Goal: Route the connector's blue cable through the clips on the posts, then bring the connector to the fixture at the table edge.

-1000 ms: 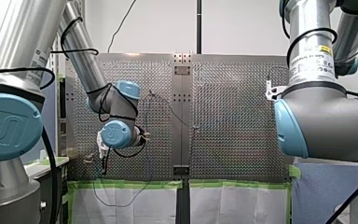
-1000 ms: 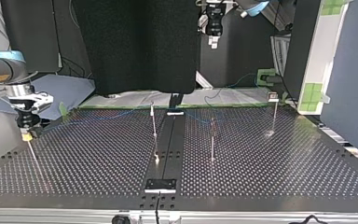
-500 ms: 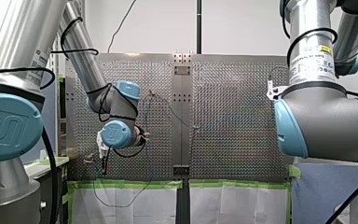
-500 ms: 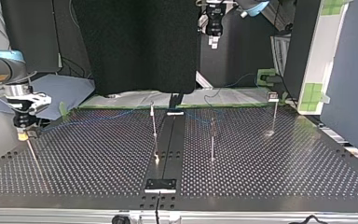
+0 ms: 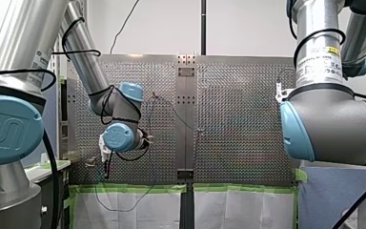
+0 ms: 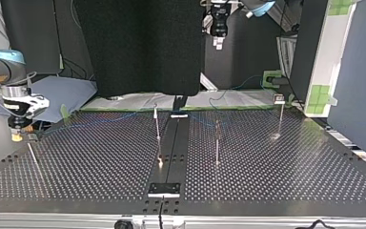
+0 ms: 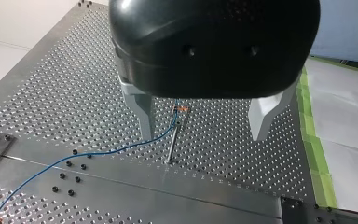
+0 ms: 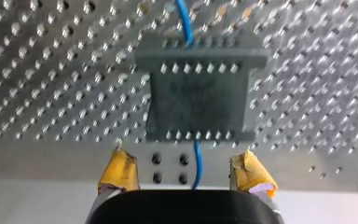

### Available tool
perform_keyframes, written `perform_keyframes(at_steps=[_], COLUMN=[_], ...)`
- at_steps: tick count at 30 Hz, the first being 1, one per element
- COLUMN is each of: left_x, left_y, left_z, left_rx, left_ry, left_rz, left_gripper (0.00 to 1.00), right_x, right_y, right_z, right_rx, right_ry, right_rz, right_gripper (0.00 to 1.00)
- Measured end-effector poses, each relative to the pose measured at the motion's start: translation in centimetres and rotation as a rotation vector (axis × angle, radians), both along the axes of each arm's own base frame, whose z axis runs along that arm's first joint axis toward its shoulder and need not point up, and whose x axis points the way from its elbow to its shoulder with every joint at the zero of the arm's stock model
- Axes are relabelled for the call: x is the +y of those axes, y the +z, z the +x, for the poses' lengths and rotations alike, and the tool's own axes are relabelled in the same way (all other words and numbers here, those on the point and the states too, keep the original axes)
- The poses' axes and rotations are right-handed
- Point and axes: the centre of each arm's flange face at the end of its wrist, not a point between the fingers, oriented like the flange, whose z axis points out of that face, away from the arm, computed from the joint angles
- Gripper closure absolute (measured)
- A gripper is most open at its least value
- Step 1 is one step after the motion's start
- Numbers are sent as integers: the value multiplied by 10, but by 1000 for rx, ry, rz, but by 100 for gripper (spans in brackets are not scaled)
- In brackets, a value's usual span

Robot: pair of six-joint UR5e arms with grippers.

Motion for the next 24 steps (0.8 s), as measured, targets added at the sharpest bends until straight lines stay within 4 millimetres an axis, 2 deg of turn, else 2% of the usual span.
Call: perform_keyframes(at_steps=[11,24], left_x=[0,1], left_y=[0,0], left_z=[0,2], left_rx=[0,0], left_ry=[1,7], left_rz=[0,0], left_gripper=[2,2], right_x=[3,10], right_y=[-6,-11], right_z=[-21,-30], right_rx=[-24,-31], right_ry=[-111,-219], right_rz=[65,71], right_gripper=[0,0])
